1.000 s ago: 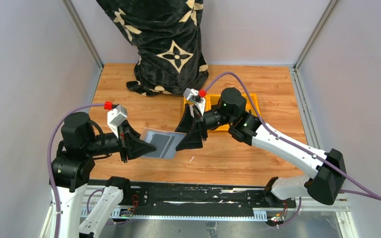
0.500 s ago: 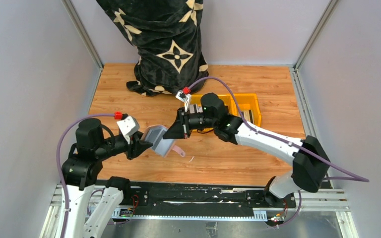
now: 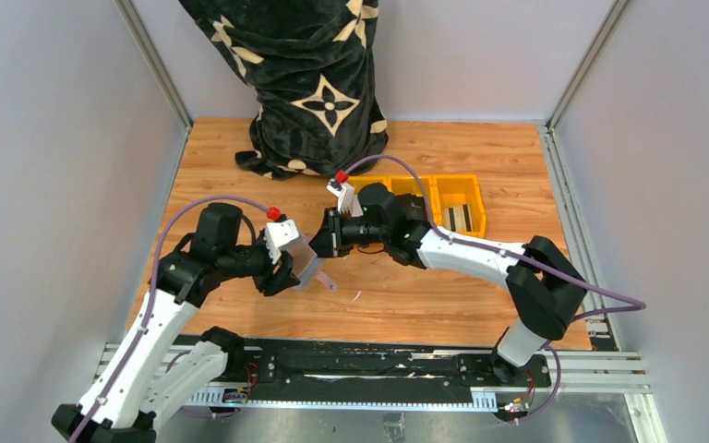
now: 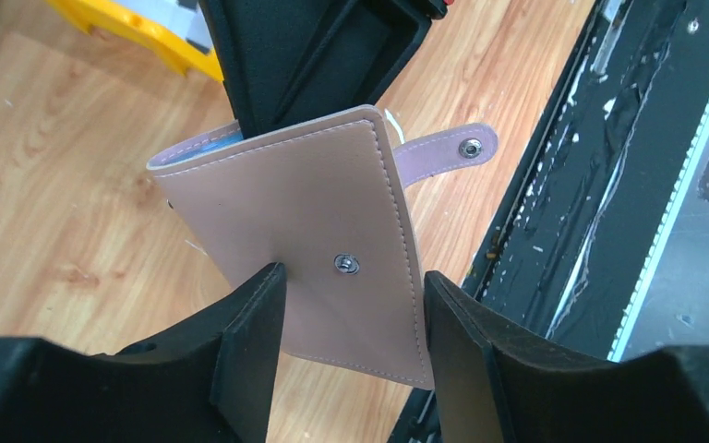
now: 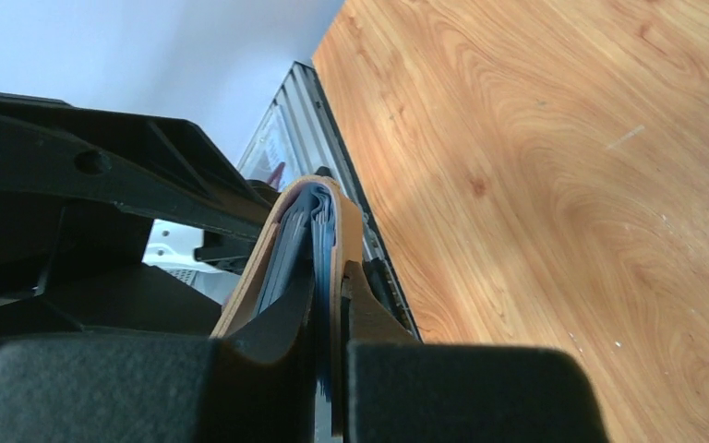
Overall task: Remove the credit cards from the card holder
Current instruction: Place the card holder at the center of the board.
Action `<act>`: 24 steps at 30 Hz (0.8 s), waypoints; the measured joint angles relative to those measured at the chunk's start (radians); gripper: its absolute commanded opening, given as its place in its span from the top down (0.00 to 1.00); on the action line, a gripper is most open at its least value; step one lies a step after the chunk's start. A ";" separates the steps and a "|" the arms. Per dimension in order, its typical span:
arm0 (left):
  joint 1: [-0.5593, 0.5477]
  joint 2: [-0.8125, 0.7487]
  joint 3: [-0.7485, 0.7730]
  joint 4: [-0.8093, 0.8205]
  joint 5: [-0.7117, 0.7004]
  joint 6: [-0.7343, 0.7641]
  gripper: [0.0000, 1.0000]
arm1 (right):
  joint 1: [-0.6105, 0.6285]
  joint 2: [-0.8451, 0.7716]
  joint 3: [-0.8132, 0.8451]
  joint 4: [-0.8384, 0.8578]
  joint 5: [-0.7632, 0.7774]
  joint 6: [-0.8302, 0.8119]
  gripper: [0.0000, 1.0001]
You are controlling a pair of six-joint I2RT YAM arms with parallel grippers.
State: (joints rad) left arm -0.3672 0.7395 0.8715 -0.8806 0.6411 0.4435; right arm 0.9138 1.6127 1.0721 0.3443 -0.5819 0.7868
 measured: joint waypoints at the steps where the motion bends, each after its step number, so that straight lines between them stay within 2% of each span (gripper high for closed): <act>1: -0.006 0.022 0.001 -0.003 -0.010 0.004 0.46 | 0.000 0.008 -0.008 0.007 0.003 0.003 1.00; 7: -0.027 0.123 0.029 -0.048 -0.092 0.081 0.43 | 0.000 0.057 -0.106 0.128 0.014 0.017 0.97; 13: -0.027 0.166 0.081 -0.071 -0.138 0.145 0.46 | 0.001 0.220 -0.171 0.279 0.005 0.042 0.92; 15: -0.027 0.166 0.080 -0.090 -0.136 0.161 0.48 | 0.001 0.280 -0.177 0.304 0.006 0.047 0.86; 16: -0.027 0.166 0.080 -0.096 -0.136 0.166 0.48 | 0.001 0.293 -0.179 0.307 0.007 0.047 0.77; 17: -0.027 0.166 0.080 -0.103 -0.137 0.172 0.47 | 0.001 0.311 -0.179 0.308 0.007 0.047 0.73; 20: -0.027 0.169 0.084 -0.115 -0.153 0.172 0.38 | 0.002 0.316 -0.179 0.297 0.018 0.031 0.54; 23: -0.028 0.194 0.113 -0.124 -0.210 0.155 0.14 | 0.005 0.295 -0.180 0.246 0.049 -0.005 0.41; 24: -0.027 0.204 0.125 -0.123 -0.232 0.151 0.06 | 0.006 0.278 -0.181 0.214 0.063 -0.024 0.31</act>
State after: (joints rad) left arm -0.3943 0.9440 0.9966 -1.0039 0.4088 0.5945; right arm 0.9199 1.8912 0.8909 0.5579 -0.5186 0.7628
